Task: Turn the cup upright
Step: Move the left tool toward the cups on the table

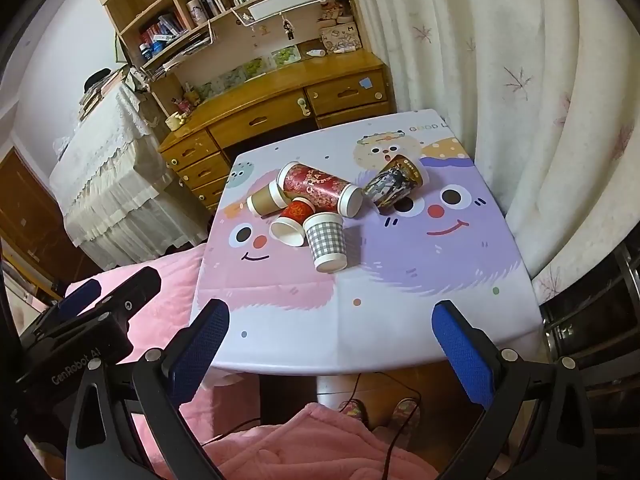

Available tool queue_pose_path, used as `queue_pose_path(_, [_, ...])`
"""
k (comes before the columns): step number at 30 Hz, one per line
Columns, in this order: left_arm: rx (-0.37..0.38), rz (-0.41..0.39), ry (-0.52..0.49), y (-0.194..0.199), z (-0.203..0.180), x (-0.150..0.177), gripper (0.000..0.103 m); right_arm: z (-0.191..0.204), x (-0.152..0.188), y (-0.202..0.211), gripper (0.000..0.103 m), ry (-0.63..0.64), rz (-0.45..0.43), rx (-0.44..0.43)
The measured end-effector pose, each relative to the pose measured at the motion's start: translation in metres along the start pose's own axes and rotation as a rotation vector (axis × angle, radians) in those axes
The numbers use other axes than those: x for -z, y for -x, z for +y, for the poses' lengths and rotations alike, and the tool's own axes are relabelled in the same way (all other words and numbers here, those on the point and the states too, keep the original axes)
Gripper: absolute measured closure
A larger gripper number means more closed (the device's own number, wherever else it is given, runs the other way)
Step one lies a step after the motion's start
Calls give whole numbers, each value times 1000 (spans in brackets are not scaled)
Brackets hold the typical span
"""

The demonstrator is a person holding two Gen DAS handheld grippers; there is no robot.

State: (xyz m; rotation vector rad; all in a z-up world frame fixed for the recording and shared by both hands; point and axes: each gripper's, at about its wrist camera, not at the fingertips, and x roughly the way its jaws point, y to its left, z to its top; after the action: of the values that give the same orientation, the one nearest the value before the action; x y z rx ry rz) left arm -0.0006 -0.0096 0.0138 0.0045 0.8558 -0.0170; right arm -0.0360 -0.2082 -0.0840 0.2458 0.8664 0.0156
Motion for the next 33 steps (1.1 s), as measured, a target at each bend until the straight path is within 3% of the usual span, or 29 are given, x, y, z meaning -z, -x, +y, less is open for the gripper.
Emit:
queue_pose_path(16, [4,5,4,-3,-2,1,2,-11,-4,-7,0,-47,35,-23])
queue_pose_path(27, [50,72,48,-25,-14,-10,5,-35,-29,-15,0,-56,64,-39])
queue_pose_path(33, [36,107,99,-41,-22,-6,5,-58,-38,-23,0,-44,83,-55])
